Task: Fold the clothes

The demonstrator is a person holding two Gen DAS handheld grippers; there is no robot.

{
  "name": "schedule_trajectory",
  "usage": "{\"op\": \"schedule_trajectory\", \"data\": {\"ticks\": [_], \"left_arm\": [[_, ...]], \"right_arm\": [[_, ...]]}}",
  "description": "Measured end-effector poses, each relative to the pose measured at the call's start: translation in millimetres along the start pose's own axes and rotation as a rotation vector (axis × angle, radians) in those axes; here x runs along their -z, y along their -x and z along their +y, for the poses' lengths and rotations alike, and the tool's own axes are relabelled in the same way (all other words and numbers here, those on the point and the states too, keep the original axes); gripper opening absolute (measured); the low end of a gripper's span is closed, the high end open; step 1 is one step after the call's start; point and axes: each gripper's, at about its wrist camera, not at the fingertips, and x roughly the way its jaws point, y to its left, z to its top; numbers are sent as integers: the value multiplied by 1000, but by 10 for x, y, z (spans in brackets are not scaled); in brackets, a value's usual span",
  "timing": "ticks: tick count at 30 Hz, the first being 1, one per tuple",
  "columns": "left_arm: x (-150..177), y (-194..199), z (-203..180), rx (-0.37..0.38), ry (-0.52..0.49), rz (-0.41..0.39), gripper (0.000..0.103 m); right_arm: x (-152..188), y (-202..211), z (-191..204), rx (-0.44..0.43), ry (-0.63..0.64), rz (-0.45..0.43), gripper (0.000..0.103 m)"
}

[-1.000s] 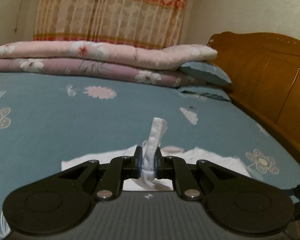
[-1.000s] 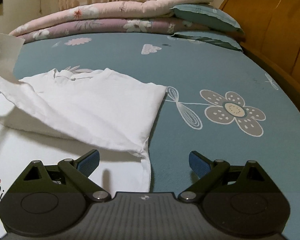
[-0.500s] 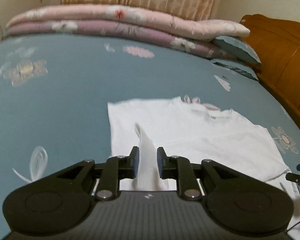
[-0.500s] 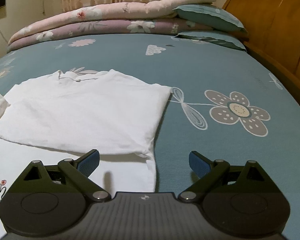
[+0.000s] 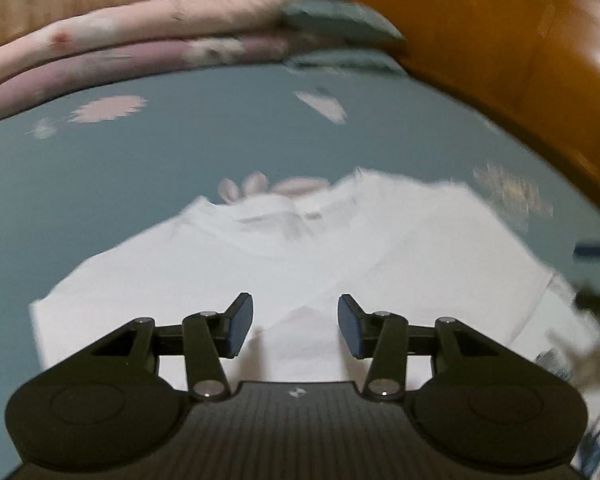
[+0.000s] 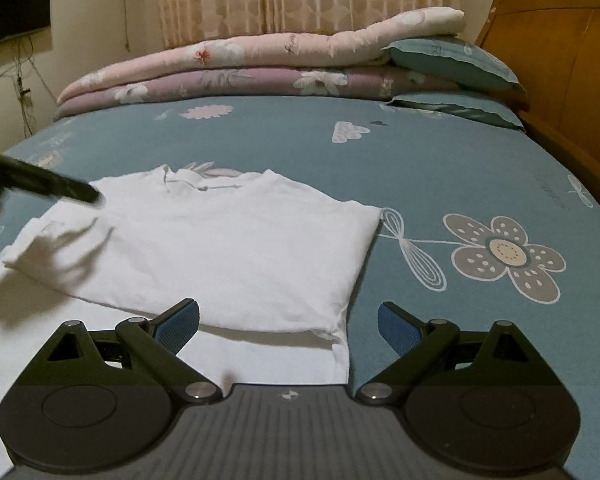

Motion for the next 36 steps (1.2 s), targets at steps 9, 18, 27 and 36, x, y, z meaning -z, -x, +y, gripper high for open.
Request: {"op": "schedule_trajectory", "data": {"ticks": [9,18,27,36], "left_arm": [[90,-122,-58,44,-59,88,13],[-201,4,-57,-2,-42,37,0],[-224,-296,-20,-54,-54,106,7],[-228,-240,25,-14,3,81,10]], "right_arm": [[-4,-12,-7,1,-10,2,98],[-3,12,-37,-6,-38,-15,98],[25,-66,-14,20,-9,31,98],[101,-204,-56,186,48,92,94]]}}
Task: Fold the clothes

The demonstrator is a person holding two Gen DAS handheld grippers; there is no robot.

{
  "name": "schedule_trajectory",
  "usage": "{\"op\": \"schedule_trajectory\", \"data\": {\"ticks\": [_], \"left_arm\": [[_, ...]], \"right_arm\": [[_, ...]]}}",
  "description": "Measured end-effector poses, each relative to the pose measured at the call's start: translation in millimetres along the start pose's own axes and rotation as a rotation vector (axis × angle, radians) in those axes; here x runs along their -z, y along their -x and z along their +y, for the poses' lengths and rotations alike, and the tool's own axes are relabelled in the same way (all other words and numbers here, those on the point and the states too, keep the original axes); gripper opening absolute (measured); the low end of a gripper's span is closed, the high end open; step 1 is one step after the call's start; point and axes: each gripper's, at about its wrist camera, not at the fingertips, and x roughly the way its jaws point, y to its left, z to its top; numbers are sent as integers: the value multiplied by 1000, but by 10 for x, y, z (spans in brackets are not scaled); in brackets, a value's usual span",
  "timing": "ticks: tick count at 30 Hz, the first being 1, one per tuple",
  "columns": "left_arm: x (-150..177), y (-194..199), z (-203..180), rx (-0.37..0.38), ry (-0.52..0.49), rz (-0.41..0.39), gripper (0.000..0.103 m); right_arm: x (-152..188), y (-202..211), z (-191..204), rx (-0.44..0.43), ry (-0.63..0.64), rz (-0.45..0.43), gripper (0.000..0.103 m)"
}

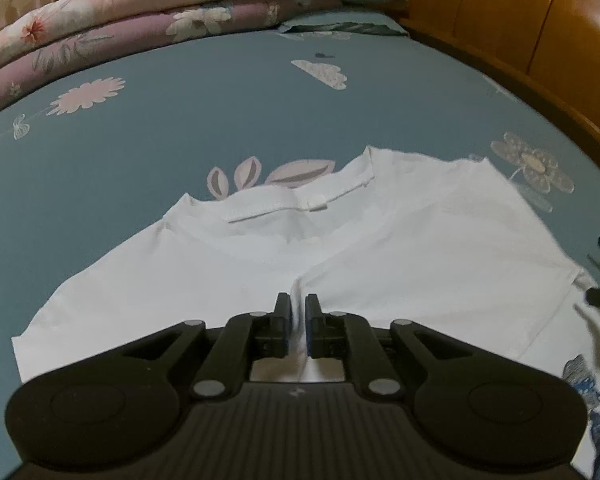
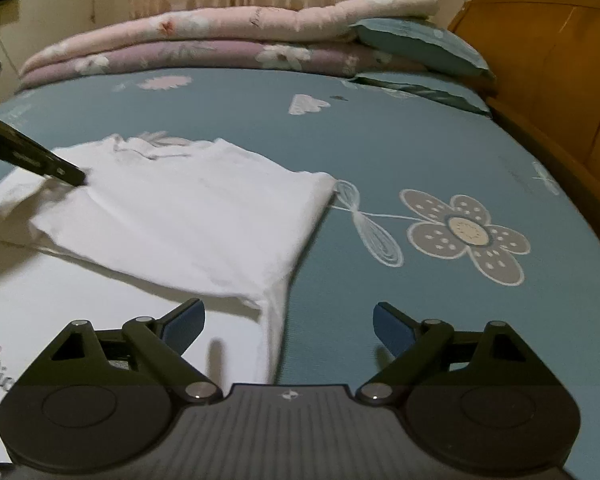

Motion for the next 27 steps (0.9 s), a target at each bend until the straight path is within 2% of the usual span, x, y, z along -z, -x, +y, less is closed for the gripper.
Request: {"op": "schedule_trajectory", "data": {"ticks": [5,7,10,13,16,22,25,27], "left_arm": [[-24,-49,-57,4,10,-1,13],[-39,-57,-104,7,10,-10,15],[-72,-80,-203,42,15,-28,18],[-100,-139,-361,52,-21,-30,19],[-118,-172,-474,64,-48,-29,20],[-167,-182,-494,67,-31,-30,20],[-185,-179,-468,63,-7,-20,20],[-182,-127,-418,52,1,-16,20]], "right_arm": [[-3,-192,40,127,52,11,89],[-21,-196,-86,115,-40,2,89],[15,-176,-294,154,-132,37,89],[76,-147,-487,102,-230,72,89],[67,-73,-466,102,-189,78,89],[-50,192,-434,-20,-241,-98,89],[-110,-65,-263,10,-183,-58,89],[-78,-276,-242,42,-182,24,87]]}}
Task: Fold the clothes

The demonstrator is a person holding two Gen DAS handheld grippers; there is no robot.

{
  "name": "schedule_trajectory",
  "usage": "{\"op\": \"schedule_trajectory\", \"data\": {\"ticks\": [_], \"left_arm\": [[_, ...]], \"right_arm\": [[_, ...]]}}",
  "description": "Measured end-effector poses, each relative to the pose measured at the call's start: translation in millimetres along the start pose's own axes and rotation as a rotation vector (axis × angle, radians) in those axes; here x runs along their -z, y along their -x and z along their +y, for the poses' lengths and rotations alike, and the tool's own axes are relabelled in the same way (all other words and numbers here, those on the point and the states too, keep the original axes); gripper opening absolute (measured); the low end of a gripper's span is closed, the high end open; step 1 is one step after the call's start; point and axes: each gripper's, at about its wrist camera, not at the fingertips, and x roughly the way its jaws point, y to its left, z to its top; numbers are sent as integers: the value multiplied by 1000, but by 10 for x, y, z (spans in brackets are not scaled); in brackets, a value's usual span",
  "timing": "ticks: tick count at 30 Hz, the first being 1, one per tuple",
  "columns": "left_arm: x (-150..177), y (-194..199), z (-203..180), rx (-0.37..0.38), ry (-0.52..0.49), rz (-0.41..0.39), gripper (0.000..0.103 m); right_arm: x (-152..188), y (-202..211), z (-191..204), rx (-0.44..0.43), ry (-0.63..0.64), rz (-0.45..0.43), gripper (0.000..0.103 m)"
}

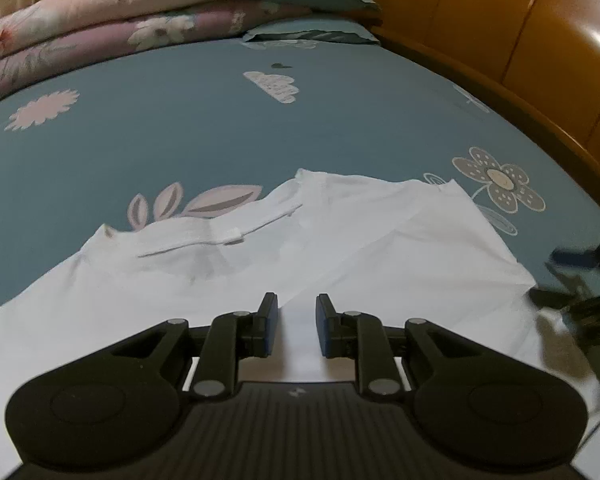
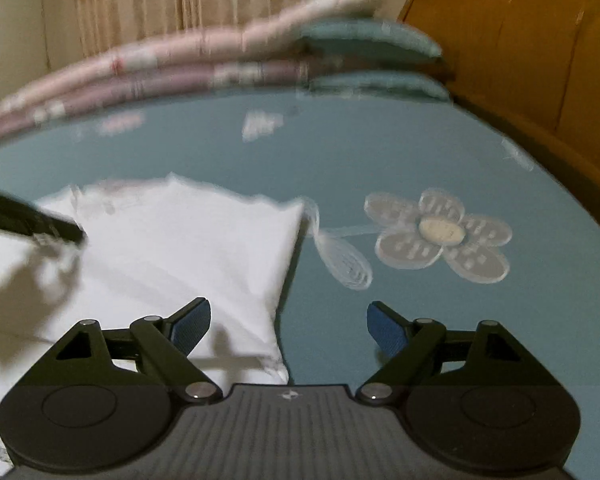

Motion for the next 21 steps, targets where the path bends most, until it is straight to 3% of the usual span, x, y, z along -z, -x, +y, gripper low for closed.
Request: {"op": "schedule_trajectory", "data": {"ticks": [3,7,10,14,17,21], "left_arm": [[35,171,159,-48,8,-7,20],[157,417,499,-92,48,-1,24],[271,503,654,-106,32,14,42],[423,505,691,-125,-54,32,44],[547,495,732,-110,-110,37,52],[623,496,854,-115,-136,46,54]], "right_arm": [[30,-39,-52,41,-14,29,88],[18,84,-75,48,-28,-17,88],[21,109,-108,-2,-61,-33,88],[-37,194,-124,-88,-73,-105,88],[-43,238,-99,-167,-77,-124,87],[-31,230,49,-186,-34,-119,87]]}}
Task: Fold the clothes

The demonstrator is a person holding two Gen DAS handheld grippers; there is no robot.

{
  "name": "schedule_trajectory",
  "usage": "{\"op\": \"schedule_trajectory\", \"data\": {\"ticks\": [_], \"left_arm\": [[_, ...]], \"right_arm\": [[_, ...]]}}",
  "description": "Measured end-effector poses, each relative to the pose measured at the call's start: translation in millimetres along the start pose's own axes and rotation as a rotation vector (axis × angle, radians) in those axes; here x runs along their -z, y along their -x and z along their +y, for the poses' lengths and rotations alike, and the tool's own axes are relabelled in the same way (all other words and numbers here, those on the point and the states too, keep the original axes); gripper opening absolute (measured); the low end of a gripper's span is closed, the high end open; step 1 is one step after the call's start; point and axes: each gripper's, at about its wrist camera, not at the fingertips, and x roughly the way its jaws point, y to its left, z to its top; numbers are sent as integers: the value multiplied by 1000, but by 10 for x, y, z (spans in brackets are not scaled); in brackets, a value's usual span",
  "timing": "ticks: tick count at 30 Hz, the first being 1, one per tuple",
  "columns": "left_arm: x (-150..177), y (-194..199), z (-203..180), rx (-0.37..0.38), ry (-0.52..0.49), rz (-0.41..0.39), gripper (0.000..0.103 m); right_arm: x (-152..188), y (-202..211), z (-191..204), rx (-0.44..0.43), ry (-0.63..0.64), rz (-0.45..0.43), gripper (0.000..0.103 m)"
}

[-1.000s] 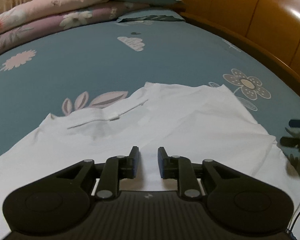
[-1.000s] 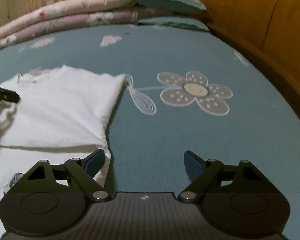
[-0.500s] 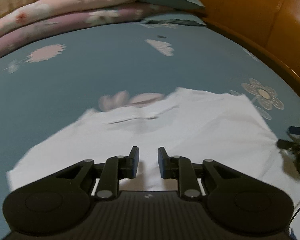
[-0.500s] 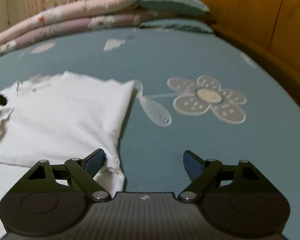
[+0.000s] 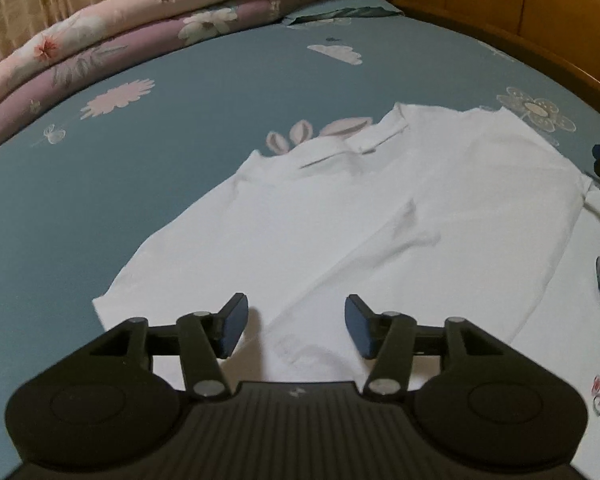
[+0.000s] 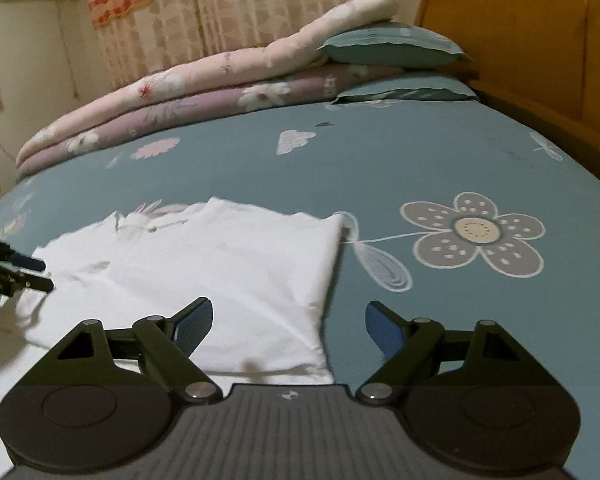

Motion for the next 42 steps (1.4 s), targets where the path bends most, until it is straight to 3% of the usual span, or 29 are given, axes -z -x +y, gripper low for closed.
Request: {"op": "schedule_trajectory", "data": {"ticks": [5,8,10,14,19,23,28,30,32,34,36,42], "left_arm": [[48,-40,120,36,20,17,53],[49,-22,123,53,-17,22,52],[53,0,147,68,-43,32,52],[62,-3,226,107,-56,53,45],[24,0,246,135,-97,73,35],[0,-22,280,140,-109,82,35],[-1,-31,287,156,-114,89,33],[-1,-28,273,158,-117,89,26],[3,-19,238,155,-124,87,22],[4,-3,214,142,-126,84,13],[3,33,192,124,-134,73,10],[-81,226,191,101,-138,11,7]], "right_arm": [[20,8,163,-49,50,-3,87],[-10,31,228,-140,67,-18,79],[-130,-47,256,-234,53,6,68],[-540,-298,456,-337,260,65,61],[-880,-885,731,-435,496,216,50],[-905,-1258,978,-476,619,292,50],[-880,-1459,1166,-540,696,303,50],[-880,-1522,1235,-548,729,312,50],[-866,-1552,1292,-541,769,328,43],[-846,-1567,1327,-539,795,337,25],[-818,-1556,1358,-524,803,340,11],[-803,-1489,1352,-492,789,308,1]]}}
